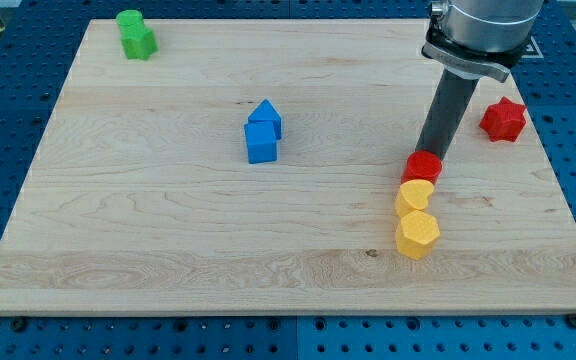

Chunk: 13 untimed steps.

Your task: Nudge the red circle left a bit

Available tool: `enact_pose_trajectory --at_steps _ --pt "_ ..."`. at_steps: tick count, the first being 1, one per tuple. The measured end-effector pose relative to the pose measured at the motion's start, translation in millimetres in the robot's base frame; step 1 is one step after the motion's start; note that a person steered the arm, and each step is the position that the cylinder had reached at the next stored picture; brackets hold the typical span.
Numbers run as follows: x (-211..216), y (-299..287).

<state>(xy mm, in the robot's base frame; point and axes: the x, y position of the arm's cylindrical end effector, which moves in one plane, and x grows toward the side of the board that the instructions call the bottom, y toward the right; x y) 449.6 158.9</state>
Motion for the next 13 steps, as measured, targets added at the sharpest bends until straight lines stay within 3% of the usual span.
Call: enact_pose_trajectory --at_steps 3,5,6,13 --pt "3.4 -0.1" --pt "5.6 34.4" --pt "24.6 29.9" --pt "26.3 11.6"
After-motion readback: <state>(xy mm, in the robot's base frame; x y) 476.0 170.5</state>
